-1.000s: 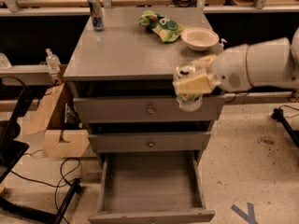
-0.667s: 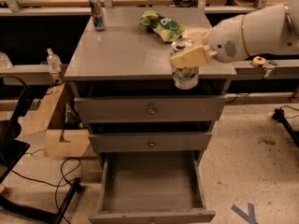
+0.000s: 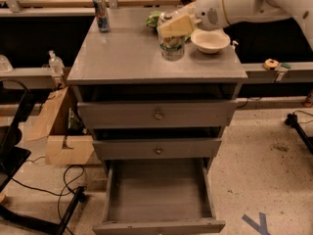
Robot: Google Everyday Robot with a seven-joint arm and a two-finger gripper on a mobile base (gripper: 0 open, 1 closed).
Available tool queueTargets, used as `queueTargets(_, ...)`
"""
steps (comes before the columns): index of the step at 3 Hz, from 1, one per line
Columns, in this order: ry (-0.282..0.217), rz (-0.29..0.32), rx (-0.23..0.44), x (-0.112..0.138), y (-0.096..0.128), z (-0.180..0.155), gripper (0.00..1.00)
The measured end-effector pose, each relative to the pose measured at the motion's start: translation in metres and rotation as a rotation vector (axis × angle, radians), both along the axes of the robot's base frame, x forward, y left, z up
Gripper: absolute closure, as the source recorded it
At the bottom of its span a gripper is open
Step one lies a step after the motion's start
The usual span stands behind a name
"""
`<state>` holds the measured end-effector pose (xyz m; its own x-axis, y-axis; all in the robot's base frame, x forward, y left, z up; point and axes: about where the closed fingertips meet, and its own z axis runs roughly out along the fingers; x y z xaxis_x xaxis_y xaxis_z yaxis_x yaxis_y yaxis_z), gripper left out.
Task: Pick 7up can from bottom drawer and place on counter
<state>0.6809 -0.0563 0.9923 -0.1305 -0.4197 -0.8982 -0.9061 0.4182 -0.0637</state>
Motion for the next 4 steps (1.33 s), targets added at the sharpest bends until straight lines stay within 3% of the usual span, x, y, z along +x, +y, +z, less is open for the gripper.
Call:
queueTargets(1,-0.035,0.006,0.050,0.044,0.017,0.010,1.00)
queueTargets(2,-0.048,0.014,0.117,0.080,0.026,0.000,1.00)
queueTargets(4,-0.024,-0.015,0.150,0.123,0.049,-0.048,1.00)
